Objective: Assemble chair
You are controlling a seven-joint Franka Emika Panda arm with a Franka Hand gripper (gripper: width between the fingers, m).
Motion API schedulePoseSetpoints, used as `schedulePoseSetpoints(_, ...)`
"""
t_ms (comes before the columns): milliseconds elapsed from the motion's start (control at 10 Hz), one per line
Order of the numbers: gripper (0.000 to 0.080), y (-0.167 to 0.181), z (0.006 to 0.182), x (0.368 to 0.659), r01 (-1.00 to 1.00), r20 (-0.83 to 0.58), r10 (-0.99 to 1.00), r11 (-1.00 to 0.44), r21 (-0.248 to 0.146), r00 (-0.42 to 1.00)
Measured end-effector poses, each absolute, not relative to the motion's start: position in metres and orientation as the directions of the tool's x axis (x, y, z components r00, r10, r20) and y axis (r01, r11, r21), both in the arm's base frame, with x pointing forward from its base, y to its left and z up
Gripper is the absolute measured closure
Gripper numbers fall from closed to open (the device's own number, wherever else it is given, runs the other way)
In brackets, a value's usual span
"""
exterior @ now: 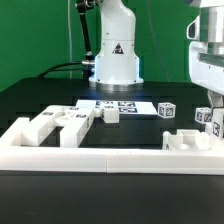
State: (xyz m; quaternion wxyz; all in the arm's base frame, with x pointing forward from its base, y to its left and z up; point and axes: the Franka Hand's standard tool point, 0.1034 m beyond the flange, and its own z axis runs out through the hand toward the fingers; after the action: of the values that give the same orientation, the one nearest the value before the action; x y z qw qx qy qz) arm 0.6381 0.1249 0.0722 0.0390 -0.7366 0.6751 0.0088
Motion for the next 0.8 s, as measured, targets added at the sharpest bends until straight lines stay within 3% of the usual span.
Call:
schedulePoseSetpoints(300,0.0508,0.1254,0.0720,0.6381,-0.994,-0.068,-0.992,-0.102,-0.047,0.105)
schedulePoseSetpoints(400,0.0330,0.1265,0.0721,0.6379,-0.985,-0.066,-0.984,-0.165,-0.051,0.168)
schedulePoseSetpoints(500,0.0213,0.1280,0.0720,0.6376,-0.980,-0.065,-0.978,-0.194,-0.053,0.197)
schedulePoseSetpoints(600,0.0213,0.1291,0.0723,0.6379,-0.971,-0.062,-0.970,-0.233,-0.058,0.237)
schedulePoseSetpoints(800,0.0152,0.1316,0.0721,0.6373,-0.889,-0.048,-0.889,-0.452,-0.070,0.455)
